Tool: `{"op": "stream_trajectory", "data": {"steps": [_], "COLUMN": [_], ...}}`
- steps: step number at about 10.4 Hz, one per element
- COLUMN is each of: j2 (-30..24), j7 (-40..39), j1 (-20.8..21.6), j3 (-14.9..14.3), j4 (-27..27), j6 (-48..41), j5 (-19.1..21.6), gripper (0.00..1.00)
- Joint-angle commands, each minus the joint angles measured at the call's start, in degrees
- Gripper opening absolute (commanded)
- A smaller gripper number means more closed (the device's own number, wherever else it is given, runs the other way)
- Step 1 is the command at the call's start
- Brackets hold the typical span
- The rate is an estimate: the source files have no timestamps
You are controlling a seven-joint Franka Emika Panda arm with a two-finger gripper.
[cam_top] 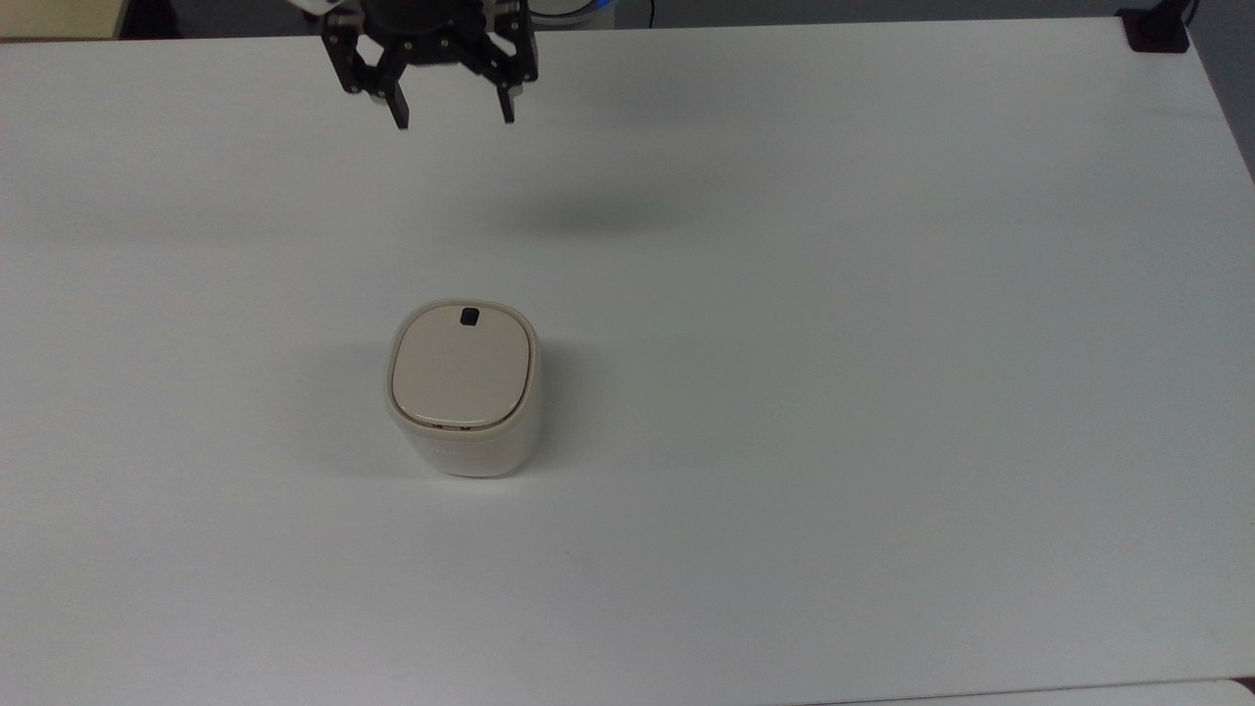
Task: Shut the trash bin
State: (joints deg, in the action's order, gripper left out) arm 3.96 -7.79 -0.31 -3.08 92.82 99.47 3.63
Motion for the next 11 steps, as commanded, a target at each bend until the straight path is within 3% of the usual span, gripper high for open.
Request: {"op": "stream_trajectory", "data": {"steps": [1, 4, 7, 11], "j2": [-5.61, -5.45, -5.19, -3.61], "j7": [1.38, 0.67, 0.76, 1.29], "j1": [-1.53, -1.27, 2.24, 2.07], "j3": [1.94, 0.36, -5.34, -5.62], "j4": [4.65, 4.21, 3.77, 1.49], "j6": [-1.55, -2.97, -2.79, -3.14], "j5": [-1.43, -1.35, -0.64, -0.64], "gripper": [1.0, 1.0, 1.0, 1.0]}}
